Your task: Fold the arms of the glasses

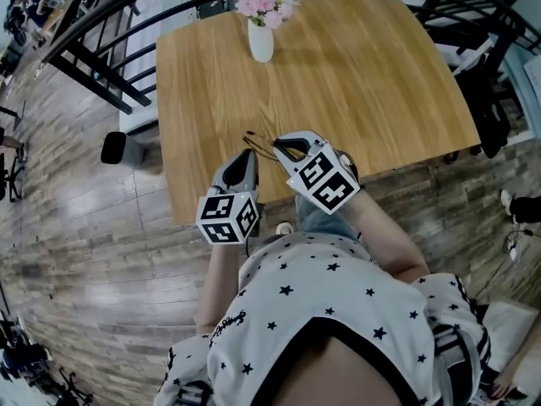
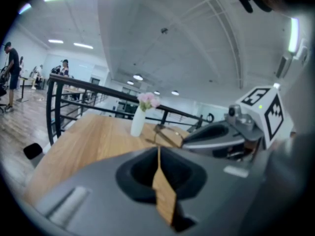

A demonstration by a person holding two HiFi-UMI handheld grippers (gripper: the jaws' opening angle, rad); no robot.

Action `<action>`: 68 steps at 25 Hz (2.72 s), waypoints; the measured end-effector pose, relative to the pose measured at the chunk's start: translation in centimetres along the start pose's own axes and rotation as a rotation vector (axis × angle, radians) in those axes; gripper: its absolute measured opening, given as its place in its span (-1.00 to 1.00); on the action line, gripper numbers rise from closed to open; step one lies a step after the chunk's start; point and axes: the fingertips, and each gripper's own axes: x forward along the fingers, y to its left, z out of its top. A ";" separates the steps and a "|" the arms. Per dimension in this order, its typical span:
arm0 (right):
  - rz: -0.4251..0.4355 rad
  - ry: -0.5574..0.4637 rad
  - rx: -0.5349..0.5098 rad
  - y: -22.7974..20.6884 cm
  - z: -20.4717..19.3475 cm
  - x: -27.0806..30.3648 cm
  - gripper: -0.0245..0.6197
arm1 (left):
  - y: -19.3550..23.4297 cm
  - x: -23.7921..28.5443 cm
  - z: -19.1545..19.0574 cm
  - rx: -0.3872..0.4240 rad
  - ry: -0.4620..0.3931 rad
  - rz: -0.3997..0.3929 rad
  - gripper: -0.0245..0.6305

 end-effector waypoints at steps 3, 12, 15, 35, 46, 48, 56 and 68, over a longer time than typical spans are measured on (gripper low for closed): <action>-0.004 0.012 0.002 -1.1 -0.5 0.6 -0.82 | 0.4 0.6 -0.1 -0.009 0.009 0.007 -0.88; -0.022 0.062 0.009 -5.2 -2.1 2.6 -0.82 | 1.2 3.3 -0.4 -0.040 0.025 0.017 -0.88; -0.024 0.077 0.014 -6.4 -2.9 3.6 -0.82 | 1.4 4.3 -0.7 -0.056 0.029 0.019 -0.88; -0.053 0.227 -0.001 -12.6 -8.9 9.5 -0.82 | 2.1 9.2 -2.0 -0.115 0.080 0.022 -0.91; -0.051 0.288 -0.030 -13.6 -11.2 11.7 -0.82 | 3.0 10.2 -2.6 -0.139 0.102 0.040 -0.91; -0.051 0.292 -0.031 -13.7 -11.4 11.9 -0.82 | 3.1 10.3 -2.7 -0.140 0.106 0.042 -0.91; -0.056 0.302 -0.055 -13.5 -11.4 12.3 -0.81 | 3.3 10.4 -2.9 -0.143 0.108 0.045 -0.91; -0.014 0.351 -0.137 -11.4 -12.2 12.4 -0.80 | 3.1 9.9 -3.2 -0.143 0.113 0.041 -0.91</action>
